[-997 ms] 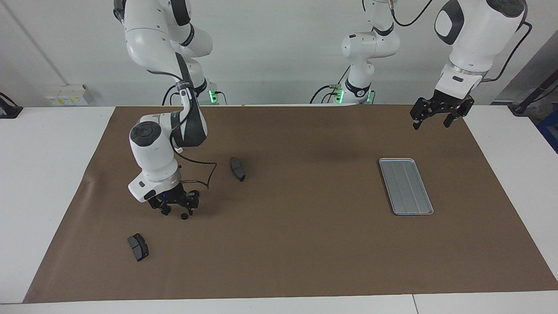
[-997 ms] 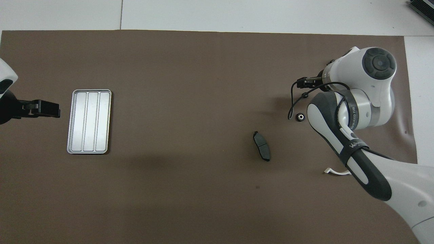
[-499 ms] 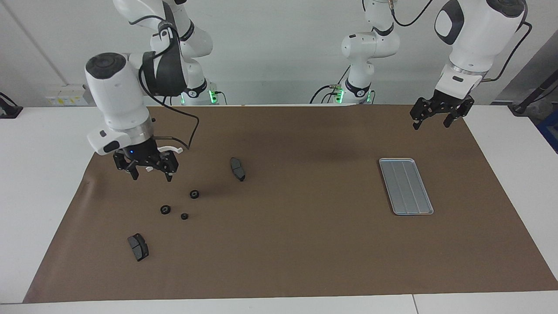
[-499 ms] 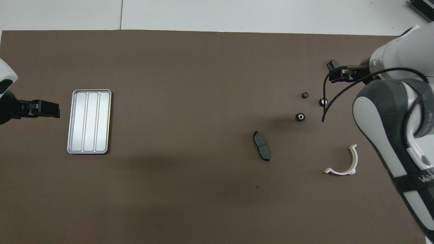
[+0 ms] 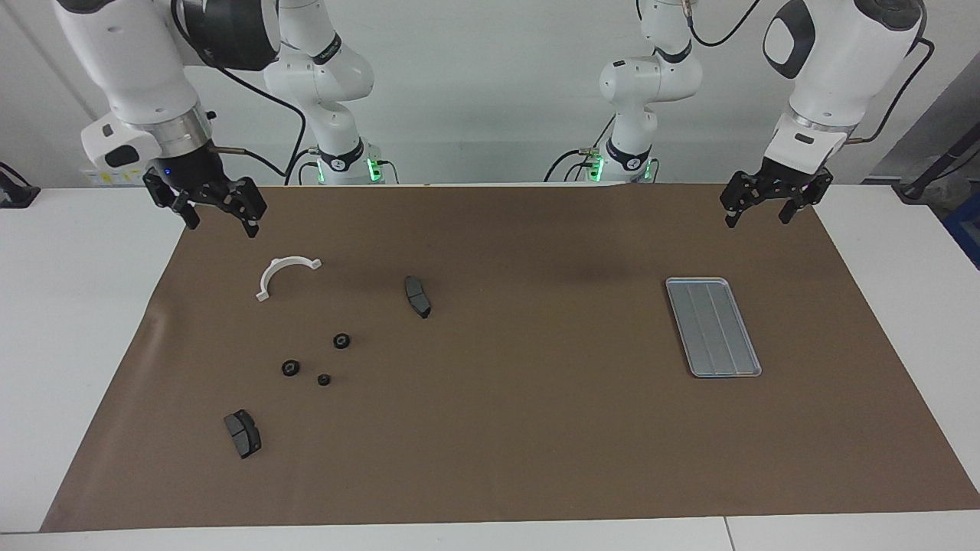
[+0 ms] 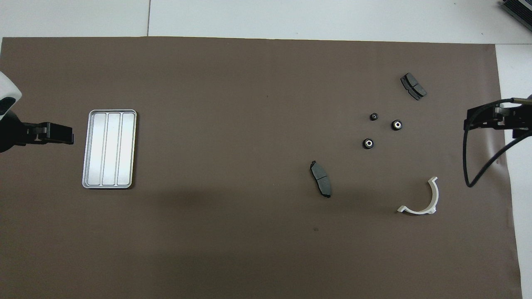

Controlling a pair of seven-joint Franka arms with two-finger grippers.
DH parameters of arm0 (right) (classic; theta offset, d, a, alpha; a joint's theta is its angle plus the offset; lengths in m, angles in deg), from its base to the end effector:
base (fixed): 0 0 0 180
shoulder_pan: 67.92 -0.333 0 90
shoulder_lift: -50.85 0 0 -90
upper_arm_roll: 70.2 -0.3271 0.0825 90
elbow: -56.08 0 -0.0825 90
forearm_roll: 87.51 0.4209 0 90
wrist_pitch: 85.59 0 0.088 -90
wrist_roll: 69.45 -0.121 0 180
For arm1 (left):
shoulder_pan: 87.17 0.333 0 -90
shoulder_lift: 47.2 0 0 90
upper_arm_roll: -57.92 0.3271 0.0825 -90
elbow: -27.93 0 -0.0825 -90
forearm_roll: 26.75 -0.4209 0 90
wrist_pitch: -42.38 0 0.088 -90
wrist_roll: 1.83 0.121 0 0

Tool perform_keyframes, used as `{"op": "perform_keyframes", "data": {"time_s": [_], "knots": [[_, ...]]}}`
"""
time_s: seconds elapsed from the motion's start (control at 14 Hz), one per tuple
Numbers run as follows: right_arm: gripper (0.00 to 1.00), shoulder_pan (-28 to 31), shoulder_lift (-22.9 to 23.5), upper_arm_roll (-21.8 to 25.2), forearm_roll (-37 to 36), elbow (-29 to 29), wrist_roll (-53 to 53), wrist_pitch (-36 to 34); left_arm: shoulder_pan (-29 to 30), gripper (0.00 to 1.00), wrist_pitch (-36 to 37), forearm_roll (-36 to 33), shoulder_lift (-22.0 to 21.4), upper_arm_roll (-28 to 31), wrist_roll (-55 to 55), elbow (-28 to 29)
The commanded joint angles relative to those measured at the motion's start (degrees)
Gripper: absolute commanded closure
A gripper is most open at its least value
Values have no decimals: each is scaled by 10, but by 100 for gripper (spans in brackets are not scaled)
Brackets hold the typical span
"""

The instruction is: Place bearing gear from tray to pile

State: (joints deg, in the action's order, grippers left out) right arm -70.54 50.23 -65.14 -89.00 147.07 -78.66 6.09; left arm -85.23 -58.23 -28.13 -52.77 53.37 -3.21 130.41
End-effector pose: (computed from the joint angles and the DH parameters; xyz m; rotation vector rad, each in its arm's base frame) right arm 0.5905 -0.0285 0.6218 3.1017 -0.3157 0.0378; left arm 0.5733 -0.0254 0.5826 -3.1104 0.0389 -0.1016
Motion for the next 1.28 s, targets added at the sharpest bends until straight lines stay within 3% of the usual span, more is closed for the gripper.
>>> {"op": "perform_keyframes", "data": {"time_s": [0.0,0.21,0.5,1.21], "knots": [[0,2,-4,11,18,-1,24,-17,8,0,5,8,-12,-4,-4,9],[0,-5,-18,8,16,29,31,-2,7,0,5,7,-12,-4,-4,9],[0,-6,-10,3,10,2,30,-38,8,0,5,7,-12,-4,-4,9],[0,-6,-11,-3,1,7,33,-28,8,0,5,7,-12,-4,-4,9]]}}
